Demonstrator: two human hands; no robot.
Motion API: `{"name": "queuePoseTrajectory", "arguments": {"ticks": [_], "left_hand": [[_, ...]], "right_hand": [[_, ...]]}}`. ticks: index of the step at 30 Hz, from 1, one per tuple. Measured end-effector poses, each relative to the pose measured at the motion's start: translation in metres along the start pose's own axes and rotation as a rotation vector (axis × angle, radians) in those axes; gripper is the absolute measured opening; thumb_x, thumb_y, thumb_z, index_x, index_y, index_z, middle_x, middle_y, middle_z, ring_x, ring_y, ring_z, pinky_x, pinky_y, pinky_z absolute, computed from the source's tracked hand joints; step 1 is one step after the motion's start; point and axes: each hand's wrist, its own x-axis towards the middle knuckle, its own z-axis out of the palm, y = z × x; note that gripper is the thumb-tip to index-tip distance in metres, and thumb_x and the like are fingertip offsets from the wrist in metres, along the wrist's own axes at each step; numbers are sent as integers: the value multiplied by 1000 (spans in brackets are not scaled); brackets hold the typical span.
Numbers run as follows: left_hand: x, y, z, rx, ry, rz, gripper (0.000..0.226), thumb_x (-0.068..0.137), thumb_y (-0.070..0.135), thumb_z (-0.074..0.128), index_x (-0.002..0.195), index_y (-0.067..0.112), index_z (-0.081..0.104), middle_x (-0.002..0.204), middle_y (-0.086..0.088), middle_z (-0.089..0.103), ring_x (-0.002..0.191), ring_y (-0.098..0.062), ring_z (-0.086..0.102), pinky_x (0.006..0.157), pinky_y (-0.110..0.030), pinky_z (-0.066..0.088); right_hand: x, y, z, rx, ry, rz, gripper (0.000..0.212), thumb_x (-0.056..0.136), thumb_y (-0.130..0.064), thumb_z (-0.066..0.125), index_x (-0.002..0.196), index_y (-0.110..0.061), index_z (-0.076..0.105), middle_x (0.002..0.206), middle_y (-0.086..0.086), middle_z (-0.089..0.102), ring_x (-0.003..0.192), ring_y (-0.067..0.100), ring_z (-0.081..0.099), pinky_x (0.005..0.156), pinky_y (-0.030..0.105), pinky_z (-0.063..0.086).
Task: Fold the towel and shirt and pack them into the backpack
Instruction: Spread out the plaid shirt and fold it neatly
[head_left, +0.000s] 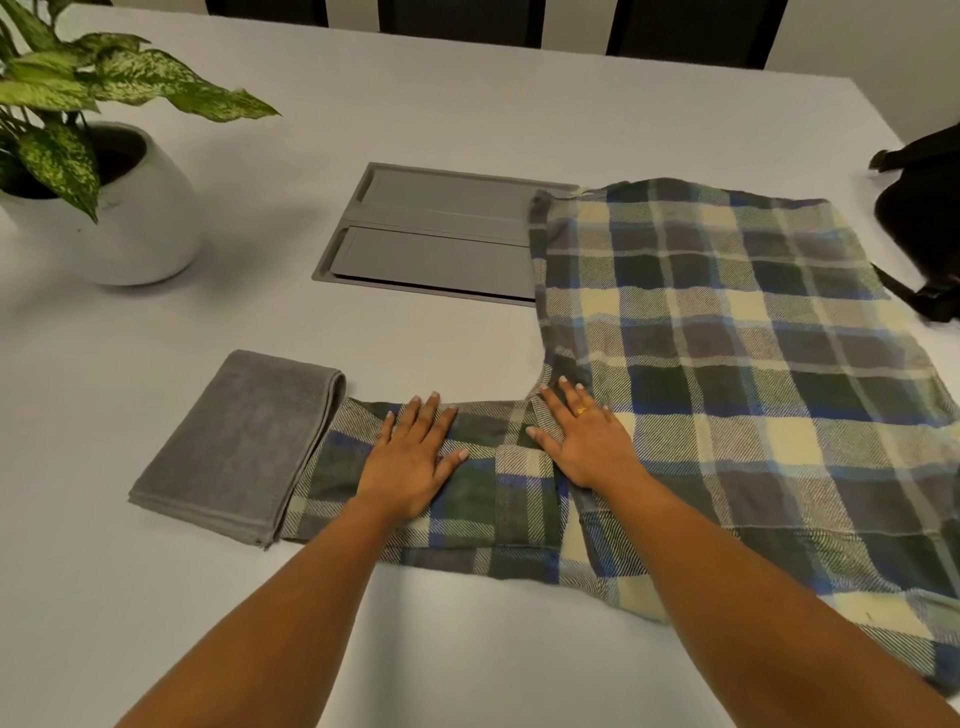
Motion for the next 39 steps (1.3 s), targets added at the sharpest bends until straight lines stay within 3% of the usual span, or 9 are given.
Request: {"name": "queuePoseTrajectory", "arguments": {"ticks": [4,7,10,22,28,30,35,37,39], "left_hand": [[0,2,-1,-7,10,-19,98,59,76,-34,143,28,-15,156,2,-13,138,-11,-21,111,-35,-15],[-11,6,3,-65,146,-102,97,72,73,-23,149,21,4,157,0,-5,138,-11,-18,112,-35,-15],[-27,14,10,-97,322,-196,86,86,68,-6,146,14,24,156,-5,11,142,-16,-2,114,-42,-6],[-35,0,12,-28,164,-270,100,68,77,-22,149,21,-2,157,-2,-11,136,-10,-23,110,-43,-17],[-45,-2,7,-63,255,-422,79,86,66,8,149,18,11,158,-7,-1,145,-23,-7,107,-48,-18],[-48,-7,1,-73,259,-495,69,95,56,26,149,15,16,157,-13,4,145,-28,-1,111,-54,-8],[-51,-20,-20,-158,358,-561,55,92,26,53,139,5,36,139,-16,44,129,-33,36,101,-49,29],[-52,-25,-27,-195,365,-576,48,90,21,56,134,6,43,130,-15,53,121,-32,44,97,-45,34],[-54,-31,-31,-234,352,-591,44,89,20,58,129,6,48,125,-15,56,118,-32,46,95,-45,36]], "right_hand": [[0,-2,3,97,67,0,62,97,-54,22,150,-26,6,158,0,0,146,19,-2,116,42,0],[-18,-7,13,374,286,18,56,99,-45,30,147,-17,26,155,4,21,144,20,14,117,40,7],[-52,-18,28,536,483,118,63,93,-56,24,135,-13,44,146,7,38,137,23,31,115,42,19],[-93,1,64,224,392,43,72,92,-62,9,136,-19,45,145,5,42,137,22,34,111,45,12],[-100,-28,51,459,592,70,51,92,-41,27,125,-14,56,135,5,53,133,20,40,110,45,16],[-99,-41,50,398,556,-24,54,93,-46,27,130,-17,52,141,4,47,136,18,33,110,46,15],[-97,-45,59,230,270,-93,89,77,-70,-18,149,-28,14,158,-4,9,141,9,-9,111,36,-8],[-97,-46,56,288,270,-76,86,80,-71,-10,148,-27,19,157,-2,14,145,15,0,112,36,-3],[-99,-49,54,408,329,26,72,90,-65,21,144,-20,32,152,5,28,142,23,21,113,37,15]]}}
